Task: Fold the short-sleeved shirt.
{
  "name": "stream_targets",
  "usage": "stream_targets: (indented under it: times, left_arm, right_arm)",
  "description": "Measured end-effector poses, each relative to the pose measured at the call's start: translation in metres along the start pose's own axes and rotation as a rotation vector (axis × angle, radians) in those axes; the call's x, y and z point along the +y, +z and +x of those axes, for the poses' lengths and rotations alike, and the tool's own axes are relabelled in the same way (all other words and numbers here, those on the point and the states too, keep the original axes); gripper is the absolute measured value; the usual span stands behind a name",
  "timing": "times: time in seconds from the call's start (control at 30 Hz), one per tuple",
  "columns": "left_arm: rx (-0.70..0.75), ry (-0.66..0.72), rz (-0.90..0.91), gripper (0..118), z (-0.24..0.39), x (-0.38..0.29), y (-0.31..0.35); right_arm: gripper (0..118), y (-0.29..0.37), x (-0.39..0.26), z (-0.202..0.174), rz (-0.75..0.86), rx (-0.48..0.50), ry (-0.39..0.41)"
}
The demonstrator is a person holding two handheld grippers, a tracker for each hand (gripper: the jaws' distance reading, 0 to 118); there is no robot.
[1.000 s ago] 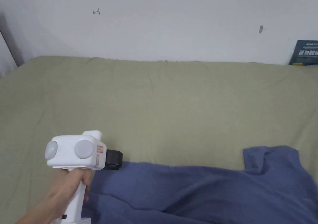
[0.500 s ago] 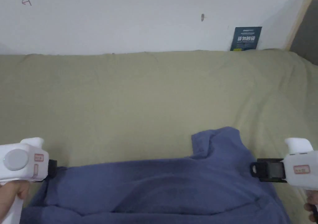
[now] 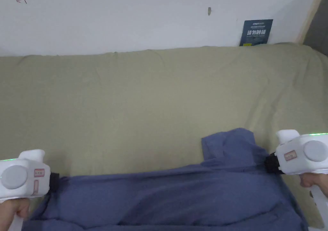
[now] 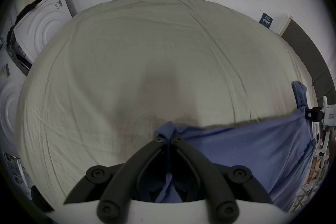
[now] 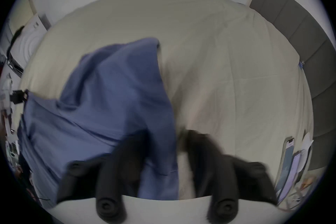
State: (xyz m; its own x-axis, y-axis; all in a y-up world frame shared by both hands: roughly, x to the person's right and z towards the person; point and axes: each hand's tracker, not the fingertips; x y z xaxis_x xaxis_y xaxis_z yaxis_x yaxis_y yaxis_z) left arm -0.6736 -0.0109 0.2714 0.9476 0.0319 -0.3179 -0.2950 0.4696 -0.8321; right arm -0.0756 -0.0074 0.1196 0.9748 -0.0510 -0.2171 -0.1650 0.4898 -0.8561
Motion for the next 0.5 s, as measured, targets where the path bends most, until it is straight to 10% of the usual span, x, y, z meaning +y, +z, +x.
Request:
stream_targets:
  times: [0.5]
  left_arm:
    - [-0.106,0.021,0.183,0,-0.032,-0.045,0.121]
  right_arm:
    - [2,0.155,-0.057,-0.002,0.177,0.117,-0.011]
